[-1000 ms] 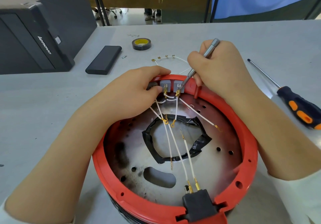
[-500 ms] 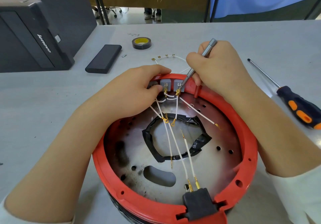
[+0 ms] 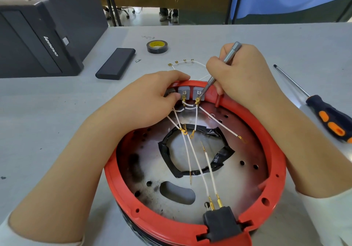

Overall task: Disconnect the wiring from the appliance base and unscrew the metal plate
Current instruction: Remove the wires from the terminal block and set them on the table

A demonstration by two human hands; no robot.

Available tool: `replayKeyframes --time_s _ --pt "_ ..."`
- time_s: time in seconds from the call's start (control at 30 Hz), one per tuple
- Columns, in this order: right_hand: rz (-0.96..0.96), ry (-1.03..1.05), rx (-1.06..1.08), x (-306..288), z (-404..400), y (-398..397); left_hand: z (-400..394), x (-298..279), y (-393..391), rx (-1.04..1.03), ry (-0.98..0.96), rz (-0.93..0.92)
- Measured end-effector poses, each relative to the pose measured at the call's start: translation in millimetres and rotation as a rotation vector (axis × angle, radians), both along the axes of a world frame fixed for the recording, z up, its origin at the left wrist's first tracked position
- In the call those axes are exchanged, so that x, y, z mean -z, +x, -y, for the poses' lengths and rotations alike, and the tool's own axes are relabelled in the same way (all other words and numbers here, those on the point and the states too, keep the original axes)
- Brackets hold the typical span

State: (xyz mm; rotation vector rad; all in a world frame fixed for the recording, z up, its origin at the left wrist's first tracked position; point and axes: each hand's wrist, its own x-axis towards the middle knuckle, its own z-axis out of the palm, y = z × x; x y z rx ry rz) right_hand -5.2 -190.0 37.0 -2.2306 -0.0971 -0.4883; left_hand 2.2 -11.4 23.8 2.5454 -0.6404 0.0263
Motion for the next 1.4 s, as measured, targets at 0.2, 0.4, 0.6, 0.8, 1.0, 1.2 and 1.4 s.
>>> replayKeyframes --time_s 0.2,0.4,0.6,0.8,1.0,1.2,1.4 --pt "-0.074 0.040 -0.014 0.2 4.7 5.6 0.4 -0.4 0.5 0.004 -0.002 0.007" --pt "-0.157 -0.119 -0.009 -0.2 0.4 13.6 1.0 -0.3 0.1 0.010 -0.004 0.015" --pt "-0.081 0.087 -0.003 2.2 3.4 7.2 0.0 -0.1 -0.3 0.007 -0.011 0.013" --pt "-0.042 -0.004 -0.045 3.1 0.1 4.6 1.7 -1.9 -2.4 0.003 -0.023 0.014" --pt "0.018 0.225 -0.082 3.9 3.2 6.1 1.1 -7.5 -2.9 -0.165 -0.240 -0.016" --pt "-0.052 0.230 -0.246 4.0 -2.4 -0.7 -5.1 -10.4 -3.6 -0.126 -0.055 -0.021" --pt "-0.082 0.189 -0.225 4.3 -1.4 1.6 -4.6 -6.1 -2.7 -0.139 -0.077 0.004"
